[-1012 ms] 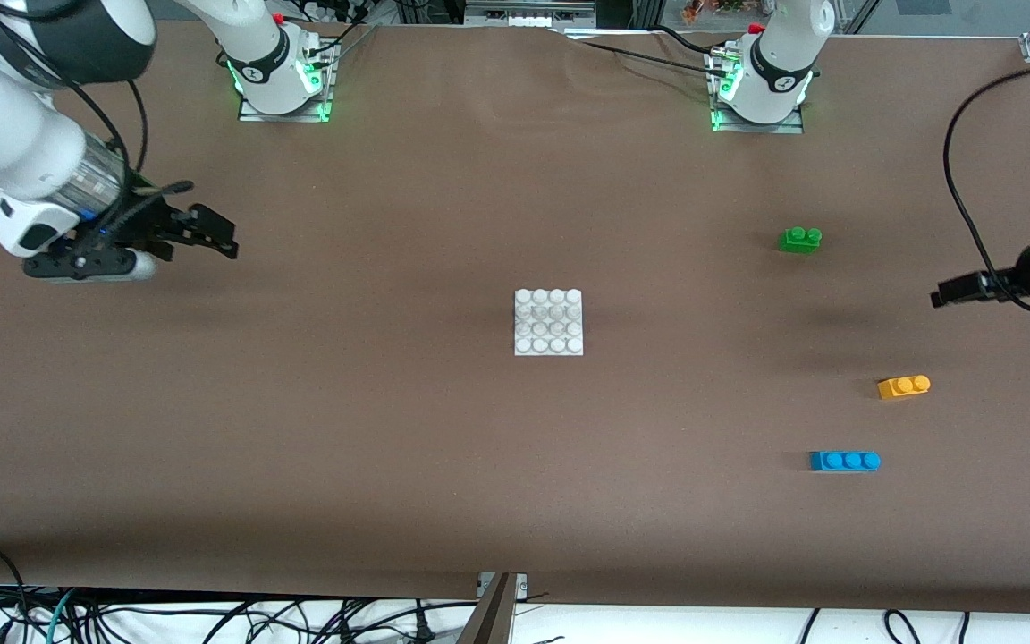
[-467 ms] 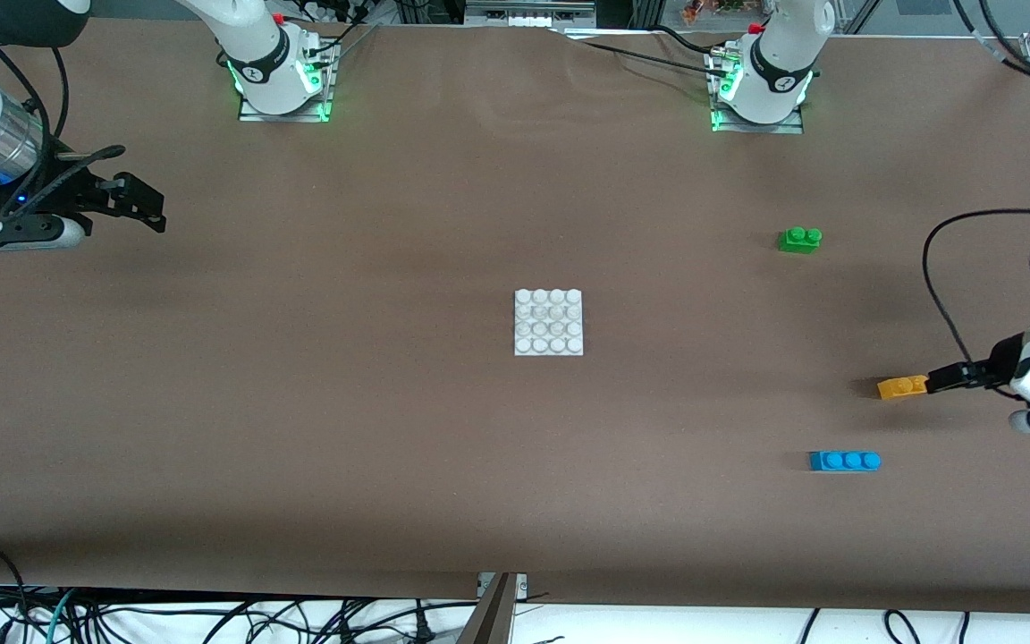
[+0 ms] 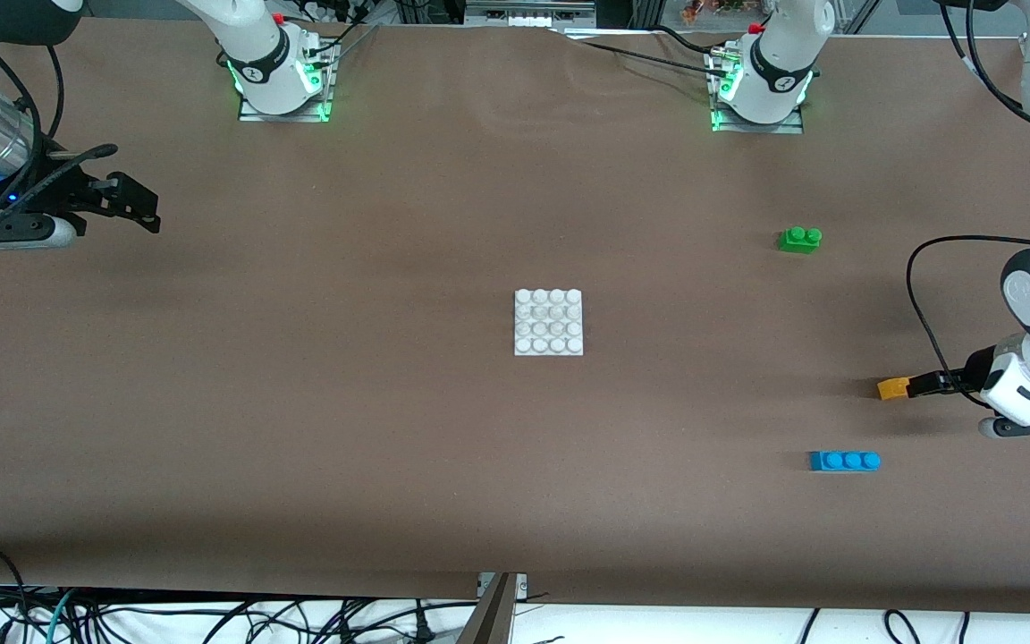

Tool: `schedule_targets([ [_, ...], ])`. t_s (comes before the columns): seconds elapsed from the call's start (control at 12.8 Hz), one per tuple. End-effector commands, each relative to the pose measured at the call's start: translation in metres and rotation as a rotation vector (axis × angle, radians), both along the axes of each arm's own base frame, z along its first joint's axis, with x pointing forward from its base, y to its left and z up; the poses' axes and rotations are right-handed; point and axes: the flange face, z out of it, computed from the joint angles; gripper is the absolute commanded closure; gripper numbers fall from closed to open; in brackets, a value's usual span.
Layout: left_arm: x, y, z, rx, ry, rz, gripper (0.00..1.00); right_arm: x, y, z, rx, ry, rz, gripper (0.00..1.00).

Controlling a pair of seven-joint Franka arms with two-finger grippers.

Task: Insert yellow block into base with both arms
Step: 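Grasp the yellow brick with the left gripper, then carry the yellow brick over the white base plate with the left gripper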

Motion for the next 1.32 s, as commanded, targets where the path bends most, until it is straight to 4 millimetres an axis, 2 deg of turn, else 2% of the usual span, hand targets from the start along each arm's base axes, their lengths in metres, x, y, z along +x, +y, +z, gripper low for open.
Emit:
schedule_targets([
  [0.0,0.003,0.004,-0.009,0.056,0.028,0.018,0.00,0.003,-0.006,0.023,-0.014,-0.001,-0.003,0.01],
  [0.08,0.002,0.004,-0.011,0.049,0.032,0.037,0.00,0.003,-0.006,0.030,-0.013,-0.015,-0.003,0.01],
  [0.31,0.001,0.001,-0.013,0.045,0.037,0.098,0.00,0.004,-0.008,0.027,-0.027,-0.010,-0.007,0.01],
  [0.47,0.000,0.001,-0.037,0.037,0.064,0.103,0.00,0.005,-0.010,0.027,-0.026,-0.010,-0.002,0.01],
  [0.7,0.004,-0.015,-0.042,0.024,0.067,0.089,0.00,0.005,-0.024,0.024,-0.024,-0.003,-0.027,0.01],
  [0.93,0.002,-0.008,-0.045,0.021,0.073,0.075,0.00,0.005,-0.031,0.022,-0.022,0.002,-0.039,0.01],
  [1.09,0.000,-0.005,-0.060,-0.002,0.082,0.094,0.01,0.005,-0.030,0.022,-0.022,0.002,-0.039,0.01],
  [1.25,0.000,-0.004,-0.059,-0.003,0.079,0.084,0.01,0.004,-0.030,0.022,-0.023,0.003,-0.041,0.01],
])
